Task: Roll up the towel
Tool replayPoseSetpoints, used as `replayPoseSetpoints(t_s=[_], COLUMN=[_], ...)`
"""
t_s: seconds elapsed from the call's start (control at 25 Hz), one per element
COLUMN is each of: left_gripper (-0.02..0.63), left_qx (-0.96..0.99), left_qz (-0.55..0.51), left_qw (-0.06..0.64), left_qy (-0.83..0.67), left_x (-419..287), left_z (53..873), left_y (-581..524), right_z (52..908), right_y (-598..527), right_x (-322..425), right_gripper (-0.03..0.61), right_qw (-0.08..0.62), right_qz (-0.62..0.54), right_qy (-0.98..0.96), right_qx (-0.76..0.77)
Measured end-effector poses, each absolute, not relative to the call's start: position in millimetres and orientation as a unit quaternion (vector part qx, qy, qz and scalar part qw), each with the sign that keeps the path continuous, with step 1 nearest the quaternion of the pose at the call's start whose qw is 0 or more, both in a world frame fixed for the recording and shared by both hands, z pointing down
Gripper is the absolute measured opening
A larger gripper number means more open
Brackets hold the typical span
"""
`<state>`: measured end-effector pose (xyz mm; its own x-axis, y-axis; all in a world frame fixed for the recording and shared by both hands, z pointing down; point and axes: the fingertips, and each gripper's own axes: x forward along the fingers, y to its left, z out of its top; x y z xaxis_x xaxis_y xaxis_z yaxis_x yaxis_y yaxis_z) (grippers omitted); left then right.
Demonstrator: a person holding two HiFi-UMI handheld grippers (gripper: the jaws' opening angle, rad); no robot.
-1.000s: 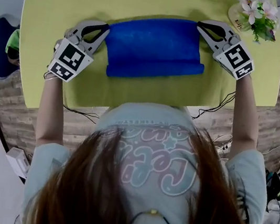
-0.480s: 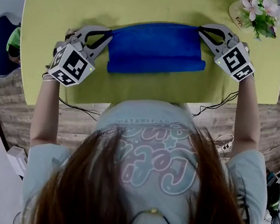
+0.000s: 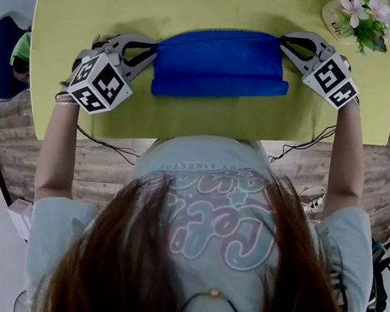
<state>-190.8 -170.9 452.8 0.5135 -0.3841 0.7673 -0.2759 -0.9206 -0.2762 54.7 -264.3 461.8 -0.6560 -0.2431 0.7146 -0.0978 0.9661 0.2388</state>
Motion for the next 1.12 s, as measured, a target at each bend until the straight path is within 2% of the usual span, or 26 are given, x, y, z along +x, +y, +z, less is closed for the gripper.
replayPoseSetpoints(t_s=[0.28,0.4,0.52,0.64,0.68,0.76,0.84,0.96,1.12], left_gripper=[0.034,0.04,0.038,0.043,0.059,0.141,0.158,0.157,0.156], left_qx=[-0.849,-0.84,-0.848,-0.87,-0.875,-0.879,-0.883,-0.882,-0.872], left_qz=[-0.489,-0.486,-0.435,-0.391,-0.39,-0.399,-0.394,-0.385,-0.416], left_qw=[0.045,0.045,0.04,0.017,0.007,-0.019,-0.051,-0.098,-0.099], left_qy=[0.193,0.236,0.301,0.3,0.287,0.259,0.251,0.251,0.239], left_x=[-216.1,-236.3,-244.5,-224.8,-216.1,-202.3,-194.8,-187.0,-184.6], left_z=[458.5,453.2,431.4,417.7,420.0,431.3,439.4,446.7,459.5], left_y=[-169.9,-181.2,-203.2,-213.7,-215.4,-218.8,-225.6,-233.2,-232.2], right_z=[463.7,460.7,446.5,431.1,429.8,436.5,449.8,462.0,464.4], right_y=[-259.3,-254.4,-259.2,-274.8,-280.8,-293.0,-303.4,-307.1,-301.3], right_x=[65.2,71.0,71.1,56.9,51.1,42.2,37.6,35.4,32.2], right_gripper=[0.064,0.11,0.106,0.111,0.118,0.133,0.15,0.141,0.084], right_qw=[0.414,0.416,0.383,0.342,0.337,0.341,0.35,0.362,0.368], right_qz=[-0.068,-0.054,-0.042,-0.039,-0.04,-0.026,0.011,0.048,0.062], right_qy=[-0.903,-0.903,-0.916,-0.93,-0.931,-0.93,-0.927,-0.922,-0.922], right_qx=[0.093,0.088,0.109,0.13,0.132,0.132,0.132,0.126,0.106])
